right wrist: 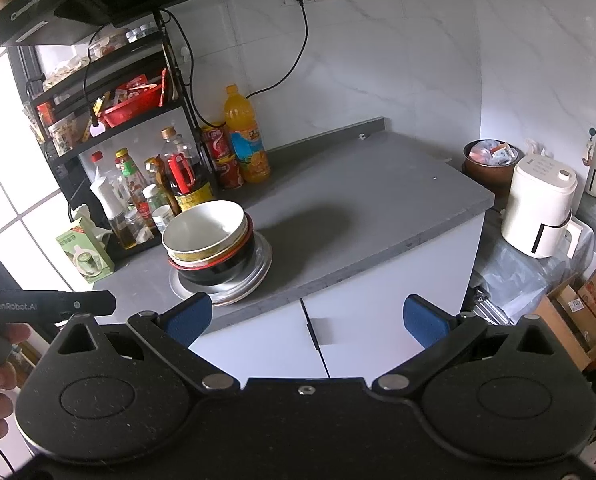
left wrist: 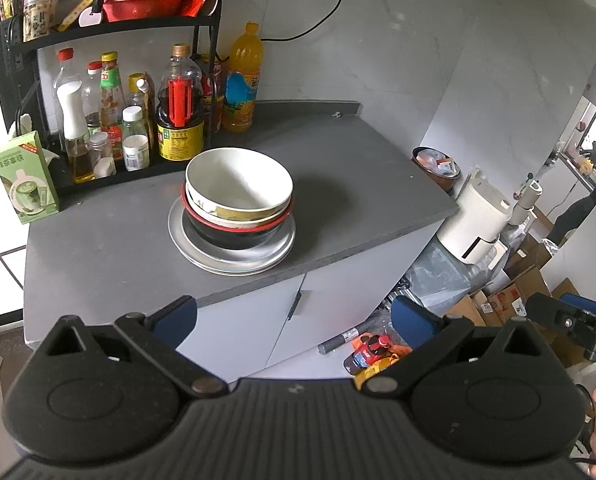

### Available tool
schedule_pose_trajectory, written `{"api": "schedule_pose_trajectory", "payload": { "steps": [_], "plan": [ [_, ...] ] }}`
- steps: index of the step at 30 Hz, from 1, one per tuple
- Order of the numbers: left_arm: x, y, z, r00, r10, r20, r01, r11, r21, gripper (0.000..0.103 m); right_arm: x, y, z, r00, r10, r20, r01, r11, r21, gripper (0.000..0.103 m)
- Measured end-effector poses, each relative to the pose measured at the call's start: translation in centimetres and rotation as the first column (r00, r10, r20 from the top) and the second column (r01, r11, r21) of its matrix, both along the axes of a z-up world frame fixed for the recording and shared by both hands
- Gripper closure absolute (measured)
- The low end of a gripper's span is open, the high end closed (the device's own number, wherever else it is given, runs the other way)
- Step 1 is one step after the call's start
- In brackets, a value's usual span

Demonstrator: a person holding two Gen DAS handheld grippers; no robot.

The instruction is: Organize plates and bowls

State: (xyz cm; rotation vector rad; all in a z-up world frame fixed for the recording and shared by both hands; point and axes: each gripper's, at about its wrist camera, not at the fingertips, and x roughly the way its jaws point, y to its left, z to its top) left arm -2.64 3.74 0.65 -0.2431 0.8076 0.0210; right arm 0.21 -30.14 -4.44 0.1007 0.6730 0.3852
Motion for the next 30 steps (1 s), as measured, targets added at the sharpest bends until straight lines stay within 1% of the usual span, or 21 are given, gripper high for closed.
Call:
{"api": "schedule_pose_trajectory", "payload": {
  "steps": [17,30],
  "plan": [
    [0.22,0.39,0.26,1.000,-0.005,0.001,0.005,1.000,0.002,0.001,-0.04,0.50,0.27,1.000,0.005,0.001,-0.005,1.000,-0.004,0.000],
    [0.18,-0.25,0.11,1.000,-0.005,-0.004,0.005,1.000,0.010,0.001,0.20,-0.28,-0.15,1.000,0.014,-0.011,-0.014,1.000,-0.002,0.000]
  ]
}}
